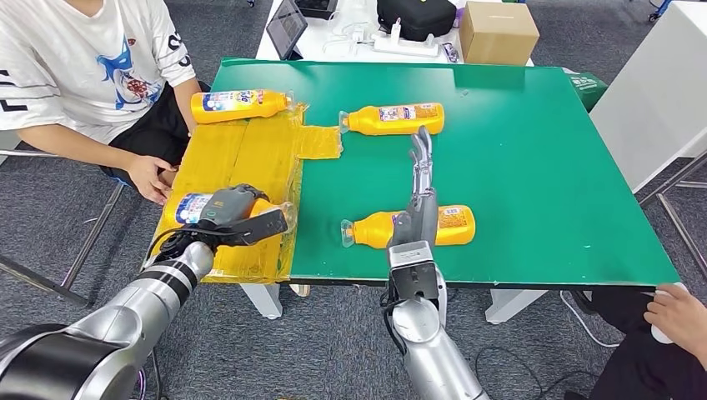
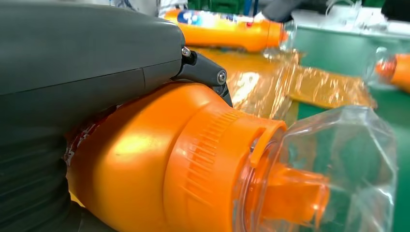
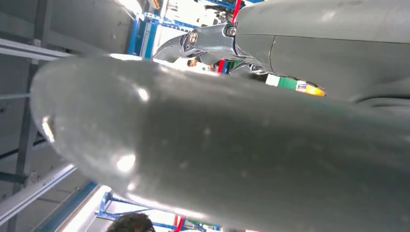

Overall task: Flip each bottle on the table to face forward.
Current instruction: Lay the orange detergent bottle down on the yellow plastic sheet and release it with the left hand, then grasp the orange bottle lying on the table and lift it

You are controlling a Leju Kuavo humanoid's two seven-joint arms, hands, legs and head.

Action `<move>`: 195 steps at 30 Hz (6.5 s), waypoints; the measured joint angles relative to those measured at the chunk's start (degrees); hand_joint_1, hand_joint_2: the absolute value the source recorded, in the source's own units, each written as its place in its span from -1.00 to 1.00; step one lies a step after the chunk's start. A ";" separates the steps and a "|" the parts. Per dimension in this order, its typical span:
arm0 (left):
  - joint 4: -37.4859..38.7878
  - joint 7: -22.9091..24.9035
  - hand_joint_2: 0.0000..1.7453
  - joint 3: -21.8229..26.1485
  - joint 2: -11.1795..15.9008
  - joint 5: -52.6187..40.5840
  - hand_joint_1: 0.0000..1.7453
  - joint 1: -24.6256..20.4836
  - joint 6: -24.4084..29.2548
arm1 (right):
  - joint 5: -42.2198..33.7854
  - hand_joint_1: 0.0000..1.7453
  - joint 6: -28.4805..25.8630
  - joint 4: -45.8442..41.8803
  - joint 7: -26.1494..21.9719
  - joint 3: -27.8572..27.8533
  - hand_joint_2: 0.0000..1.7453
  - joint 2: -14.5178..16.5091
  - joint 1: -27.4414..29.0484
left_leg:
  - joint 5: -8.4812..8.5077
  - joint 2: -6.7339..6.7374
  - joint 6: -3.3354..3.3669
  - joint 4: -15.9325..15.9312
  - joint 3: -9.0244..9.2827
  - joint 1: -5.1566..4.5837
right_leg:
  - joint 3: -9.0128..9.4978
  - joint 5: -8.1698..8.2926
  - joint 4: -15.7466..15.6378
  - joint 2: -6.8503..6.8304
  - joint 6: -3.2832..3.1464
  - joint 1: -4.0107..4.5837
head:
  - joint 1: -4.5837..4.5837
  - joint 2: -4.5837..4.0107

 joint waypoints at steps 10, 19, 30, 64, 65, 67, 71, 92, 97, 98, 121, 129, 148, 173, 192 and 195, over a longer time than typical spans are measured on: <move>0.76 -0.71 1.00 -0.03 0.05 1.18 -1.00 1.52 -2.23 | -0.63 -1.00 2.32 1.89 0.43 -0.04 -1.00 0.00 -0.02 | 0.00 -0.01 0.00 0.00 0.00 0.00 | 0.00 0.00 0.00 0.00 0.00 0.00 | 0.00 0.00; 0.86 -1.41 -1.00 0.35 0.05 3.07 -1.00 2.25 -3.57 | -0.96 -1.00 3.05 2.90 0.50 -0.08 -1.00 0.00 -0.06 | 0.00 -0.01 0.00 0.00 0.00 0.00 | 0.01 0.00 0.00 0.00 0.00 0.00 | 0.00 0.00; 0.86 -3.99 -1.00 3.15 -0.02 7.12 -1.00 2.66 -8.54 | -1.31 -1.00 3.99 4.04 0.59 -0.23 -1.00 0.00 -0.44 | 0.02 -0.01 -0.03 0.00 0.02 0.00 | 0.03 0.00 0.00 -0.01 0.00 0.00 | 0.00 0.00; -34.65 -15.70 1.00 17.91 -6.97 55.34 -1.00 20.72 -6.63 | 23.41 -1.00 5.86 9.29 20.22 -4.43 1.00 -9.52 -2.81 | 0.03 -0.05 -0.01 0.01 -0.02 -0.09 | 0.01 0.01 -0.05 -0.02 0.01 -0.08 | 0.02 0.00; -35.33 -15.61 1.00 17.54 -6.96 55.58 -1.00 22.08 -6.96 | 24.17 -1.00 6.46 9.30 20.97 -5.25 1.00 -10.66 -2.92 | 0.02 -0.05 -0.01 0.01 -0.02 -0.10 | 0.00 0.01 -0.05 -0.02 0.01 -0.09 | 0.01 0.00; -36.43 -15.50 1.00 17.02 -6.96 55.81 -1.00 24.00 -7.27 | 24.73 -1.00 7.07 9.31 21.33 -6.44 1.00 -12.24 -3.04 | 0.02 -0.05 -0.01 0.02 -0.03 -0.11 | -0.01 0.01 -0.05 -0.02 0.02 -0.09 | -0.01 0.00; -37.89 -15.22 1.00 16.32 -6.96 55.83 -1.00 25.38 -7.45 | 25.46 -1.00 7.22 9.31 21.40 -7.38 1.00 -13.64 -3.09 | 0.02 -0.05 -0.01 0.02 -0.03 -0.08 | -0.02 0.01 -0.05 -0.02 0.01 -0.04 | -0.01 0.00; -33.19 -14.53 1.00 13.53 -6.94 51.47 -1.00 25.78 -9.56 | 26.31 -1.00 27.41 36.06 21.49 -11.57 1.00 -19.51 -17.91 | 0.14 -0.08 0.11 0.02 -0.07 -0.10 | -0.03 0.12 -0.03 -0.04 0.14 -0.03 | -0.03 0.00; -30.16 -14.82 1.00 12.71 -7.26 51.22 -1.00 23.75 -9.63 | 26.10 -1.00 28.37 43.79 21.00 -11.11 1.00 -18.26 -21.48 | 0.15 -0.05 0.11 0.02 -0.08 -0.07 | -0.04 0.12 -0.02 -0.03 0.14 -0.04 | -0.03 0.00; -29.63 -14.90 1.00 12.56 -7.29 51.23 -1.00 23.40 -9.68 | 26.17 -1.00 28.77 44.97 21.11 -10.91 1.00 -18.01 -22.26 | 0.14 -0.05 0.11 0.02 -0.08 -0.07 | -0.04 0.12 -0.02 -0.03 0.14 -0.04 | -0.02 0.00; -17.85 -15.91 1.00 10.14 -8.23 52.48 -1.00 16.81 -10.36 | 30.10 -1.00 47.82 59.18 25.39 -0.75 1.00 -14.32 -36.09 | 0.17 -0.06 0.13 0.03 -0.08 -0.08 | -0.04 0.15 -0.02 -0.03 0.17 -0.05 | -0.02 0.00; -16.02 -15.84 1.00 10.15 -8.32 53.00 -1.00 16.30 -10.36 | 34.82 -1.00 49.86 60.52 26.40 4.95 1.00 -14.26 -37.50 | 0.17 -0.06 0.13 0.03 -0.08 -0.08 | -0.05 0.15 -0.02 -0.03 0.17 -0.05 | -0.02 0.00; -15.29 -15.62 1.00 10.46 -8.67 54.31 -1.00 16.72 -9.92 | 43.88 -1.00 44.58 62.53 36.38 19.87 1.00 -13.27 -36.79 | 0.17 -0.05 0.13 0.03 -0.05 -0.08 | -0.02 0.15 -0.02 -0.03 0.17 -0.05 | -0.02 0.00; -21.09 -14.21 1.00 12.41 -8.67 53.70 -1.00 20.97 -8.91 | 36.25 1.00 22.64 58.53 39.00 15.37 1.00 -14.71 -34.64 | 0.22 -0.06 0.13 0.03 -0.09 -0.08 | -0.05 0.18 -0.02 -0.03 0.20 -0.05 | -0.02 0.00; -25.04 -13.11 1.00 12.41 -9.79 56.03 -1.00 23.38 -8.15 | 24.80 1.00 -9.34 10.99 8.15 -19.99 1.00 -5.22 -9.76 | 0.26 -0.06 0.16 0.03 -0.26 -0.15 | -0.26 0.21 -0.05 -0.14 0.22 -0.15 | -0.02 0.00; -25.13 -12.44 1.00 11.94 -10.05 58.27 -1.00 23.32 -9.96 | 21.15 1.00 -9.35 8.11 2.92 -22.96 1.00 -3.48 -8.17 | 0.27 -0.13 0.16 0.03 -0.26 -0.14 | -0.24 0.21 -0.05 -0.16 0.23 -0.14 | -0.02 0.00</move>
